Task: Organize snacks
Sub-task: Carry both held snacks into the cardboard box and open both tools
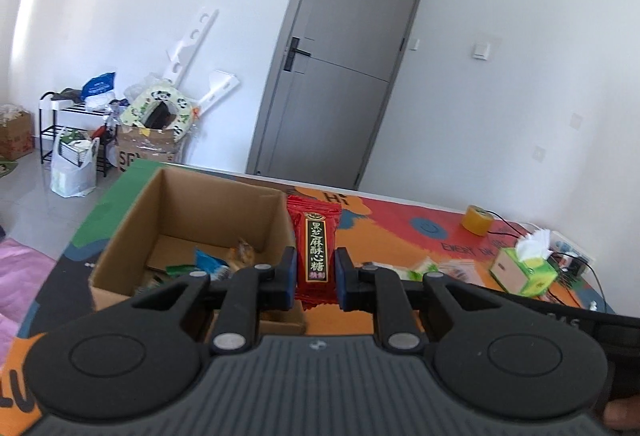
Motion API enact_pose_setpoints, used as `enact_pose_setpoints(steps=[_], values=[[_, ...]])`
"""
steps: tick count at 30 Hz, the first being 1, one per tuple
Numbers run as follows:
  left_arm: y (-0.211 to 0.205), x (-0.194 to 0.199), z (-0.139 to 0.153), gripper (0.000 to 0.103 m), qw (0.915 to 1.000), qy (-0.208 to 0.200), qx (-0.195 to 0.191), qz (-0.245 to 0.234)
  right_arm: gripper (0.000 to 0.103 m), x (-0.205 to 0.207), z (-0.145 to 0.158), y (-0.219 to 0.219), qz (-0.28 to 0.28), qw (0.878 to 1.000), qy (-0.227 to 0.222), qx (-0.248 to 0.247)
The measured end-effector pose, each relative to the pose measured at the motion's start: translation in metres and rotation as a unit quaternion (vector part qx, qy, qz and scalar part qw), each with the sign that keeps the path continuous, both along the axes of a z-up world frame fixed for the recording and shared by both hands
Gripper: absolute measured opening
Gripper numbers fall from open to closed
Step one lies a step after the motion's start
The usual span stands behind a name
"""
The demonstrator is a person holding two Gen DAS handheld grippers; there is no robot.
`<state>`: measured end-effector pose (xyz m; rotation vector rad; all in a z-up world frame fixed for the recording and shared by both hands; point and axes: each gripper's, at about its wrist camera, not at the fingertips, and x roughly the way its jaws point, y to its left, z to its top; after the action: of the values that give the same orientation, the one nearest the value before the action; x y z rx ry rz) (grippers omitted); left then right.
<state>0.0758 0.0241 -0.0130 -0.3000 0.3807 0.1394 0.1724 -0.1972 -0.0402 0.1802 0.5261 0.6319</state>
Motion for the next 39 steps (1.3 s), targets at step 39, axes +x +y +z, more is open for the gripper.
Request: enact_pose_setpoints(steps=[39], values=[[0.098, 0.035, -0.009, 0.024, 0.9961, 0.030, -0.019, 0.081, 0.022, 0.050, 0.012, 0.139, 0.090, 0.996, 0.010, 0.001]])
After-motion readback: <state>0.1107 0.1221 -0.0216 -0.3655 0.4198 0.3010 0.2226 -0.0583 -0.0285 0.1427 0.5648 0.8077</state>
